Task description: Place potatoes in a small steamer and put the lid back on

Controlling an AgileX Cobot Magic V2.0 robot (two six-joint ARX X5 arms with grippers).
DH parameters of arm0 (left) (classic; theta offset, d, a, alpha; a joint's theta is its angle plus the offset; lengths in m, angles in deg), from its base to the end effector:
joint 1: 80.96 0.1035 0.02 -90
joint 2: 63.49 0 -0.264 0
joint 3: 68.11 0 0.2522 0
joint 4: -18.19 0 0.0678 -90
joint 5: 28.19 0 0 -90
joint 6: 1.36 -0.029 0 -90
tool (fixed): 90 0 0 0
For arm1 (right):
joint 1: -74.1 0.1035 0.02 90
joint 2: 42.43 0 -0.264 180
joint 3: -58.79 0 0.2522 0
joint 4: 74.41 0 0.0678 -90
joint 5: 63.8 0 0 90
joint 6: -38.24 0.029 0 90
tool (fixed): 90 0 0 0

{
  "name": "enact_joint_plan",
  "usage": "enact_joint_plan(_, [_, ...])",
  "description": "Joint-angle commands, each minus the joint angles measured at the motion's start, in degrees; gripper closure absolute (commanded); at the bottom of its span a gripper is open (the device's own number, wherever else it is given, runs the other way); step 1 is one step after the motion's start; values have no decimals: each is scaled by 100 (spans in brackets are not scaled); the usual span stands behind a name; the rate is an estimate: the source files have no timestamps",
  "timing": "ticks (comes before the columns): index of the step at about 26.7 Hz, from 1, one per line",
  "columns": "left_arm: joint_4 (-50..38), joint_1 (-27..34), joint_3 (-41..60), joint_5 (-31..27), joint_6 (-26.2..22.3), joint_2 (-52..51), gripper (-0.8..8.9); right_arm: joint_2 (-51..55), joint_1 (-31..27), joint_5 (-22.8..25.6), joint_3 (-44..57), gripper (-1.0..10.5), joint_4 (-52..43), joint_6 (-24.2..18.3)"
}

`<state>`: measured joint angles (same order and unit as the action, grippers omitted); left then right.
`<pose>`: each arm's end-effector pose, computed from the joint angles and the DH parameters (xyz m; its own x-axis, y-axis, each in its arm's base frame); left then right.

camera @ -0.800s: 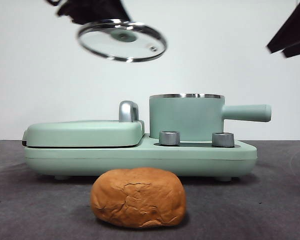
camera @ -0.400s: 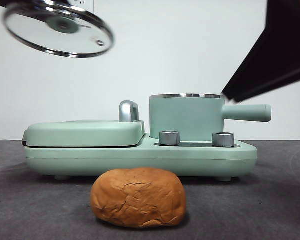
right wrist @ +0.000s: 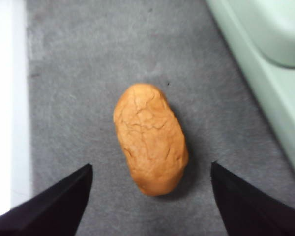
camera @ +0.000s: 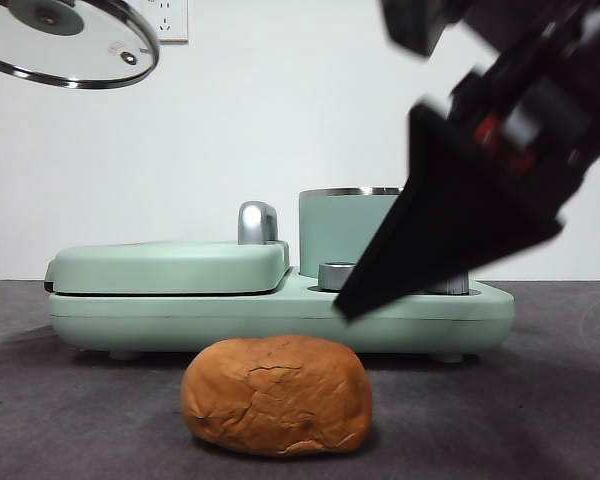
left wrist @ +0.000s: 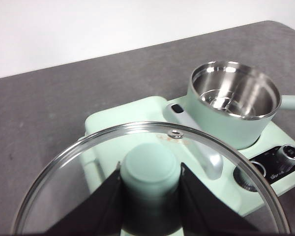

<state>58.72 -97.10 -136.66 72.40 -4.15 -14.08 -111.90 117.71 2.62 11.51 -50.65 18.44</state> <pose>0.1677 -0.0541 0.3515 0.8281 -0.4310 -0.3585 0.4542 0.8907 -0.0216 0.1560 0.1647 0.1876 0.1855 0.7292 -0.6587 -0.9605 0.2759 0.0350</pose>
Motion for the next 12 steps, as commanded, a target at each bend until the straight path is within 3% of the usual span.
enact_joint_plan(1, [-33,44,-74,9,-20,-52,804,-413,131,39,-90,545,-258,-81])
enact_joint_plan(10, [77,118,-74,-11,-87,-118,804,-1300,299,133,-92,553,-1029,59])
enact_joint_plan(12, [77,118,-74,-11,-101,-118,804,-1381,352,138,-96,633,-1113,181])
